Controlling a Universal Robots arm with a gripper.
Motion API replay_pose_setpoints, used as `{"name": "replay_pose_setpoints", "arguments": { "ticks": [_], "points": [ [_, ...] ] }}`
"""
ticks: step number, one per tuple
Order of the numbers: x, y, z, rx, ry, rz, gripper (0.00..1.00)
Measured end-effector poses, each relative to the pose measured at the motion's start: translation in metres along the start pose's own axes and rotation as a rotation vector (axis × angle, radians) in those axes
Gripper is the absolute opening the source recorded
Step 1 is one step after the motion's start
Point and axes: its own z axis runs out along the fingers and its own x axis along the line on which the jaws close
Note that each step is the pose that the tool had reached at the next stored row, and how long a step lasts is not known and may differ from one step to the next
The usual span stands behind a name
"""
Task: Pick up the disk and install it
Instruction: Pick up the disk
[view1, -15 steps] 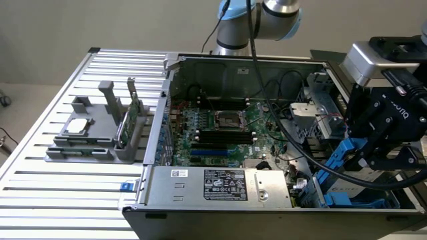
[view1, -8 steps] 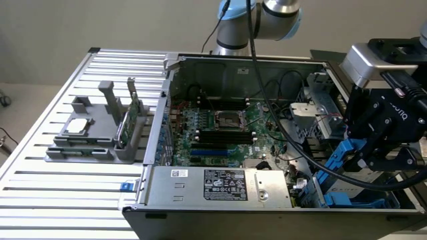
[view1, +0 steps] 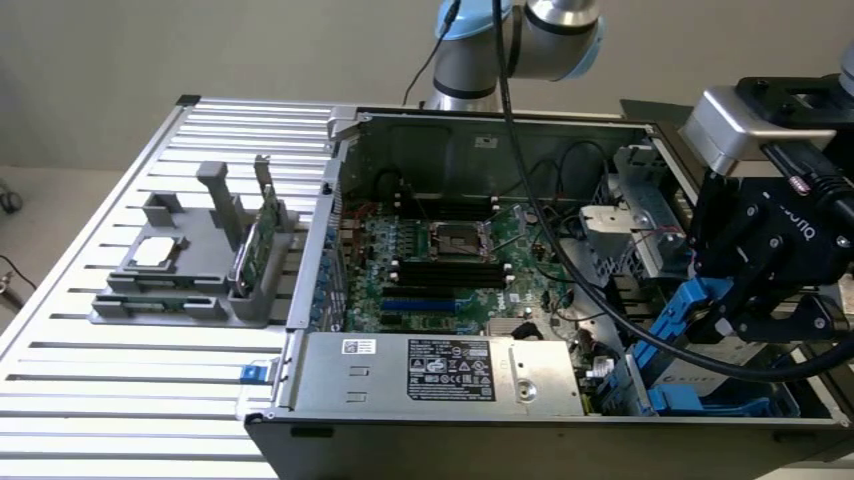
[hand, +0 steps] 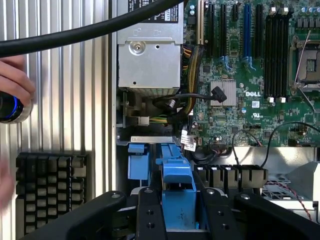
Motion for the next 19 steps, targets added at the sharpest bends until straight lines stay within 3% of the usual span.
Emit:
{"name": "replay_pose_setpoints", "arguments": {
  "ticks": [6, 19],
  "points": [
    [0.0, -0.0001, 0.001, 0.0, 0.0002, 0.0, 0.33],
    [0.0, 0.001, 0.0243, 0.0001, 0.0002, 0.0, 0.33]
  ]
}}
